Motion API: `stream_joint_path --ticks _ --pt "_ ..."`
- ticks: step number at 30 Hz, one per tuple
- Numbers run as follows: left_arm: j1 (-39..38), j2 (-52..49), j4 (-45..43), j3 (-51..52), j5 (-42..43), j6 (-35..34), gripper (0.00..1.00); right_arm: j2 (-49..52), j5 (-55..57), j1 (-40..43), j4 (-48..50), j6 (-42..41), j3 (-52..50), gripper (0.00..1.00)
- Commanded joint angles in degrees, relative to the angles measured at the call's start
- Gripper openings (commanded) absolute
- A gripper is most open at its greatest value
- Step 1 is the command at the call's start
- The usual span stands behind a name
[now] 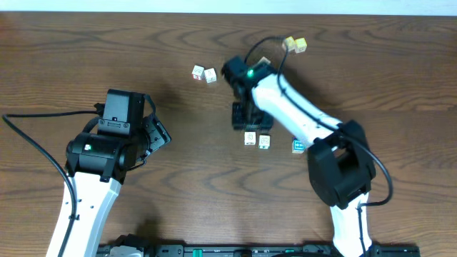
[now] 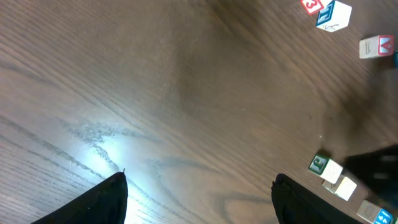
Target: Lift 4 blocks
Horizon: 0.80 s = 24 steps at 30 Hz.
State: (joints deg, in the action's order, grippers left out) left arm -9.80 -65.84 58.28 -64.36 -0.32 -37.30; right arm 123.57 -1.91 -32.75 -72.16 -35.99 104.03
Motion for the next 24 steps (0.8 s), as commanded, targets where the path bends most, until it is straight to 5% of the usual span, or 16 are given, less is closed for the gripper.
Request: stream_joint_path --ticks 1,6,11,24 --pt "0.3 0.3 0.2 -0.9 -0.1 -0.1 0.75 -3.6 0.3 5.9 -4.4 5.0 6.3 0.55" --pt "0.3 0.3 0.2 -0.9 -0.1 -0.1 0.75 -6.7 0.3 14.3 -14.5 13.3 7.6 0.55" --pt "0.3 0.3 0.2 -0.9 -0.1 -0.1 0.75 -7.0 0.3 22.1 -22.7 18.4 5.9 0.36" --pt "0.3 0.3 0.2 -0.9 -0.1 -0.1 0.75 -7.0 -4.6 35.8 -12.6 26.4 -12.2 0.01"
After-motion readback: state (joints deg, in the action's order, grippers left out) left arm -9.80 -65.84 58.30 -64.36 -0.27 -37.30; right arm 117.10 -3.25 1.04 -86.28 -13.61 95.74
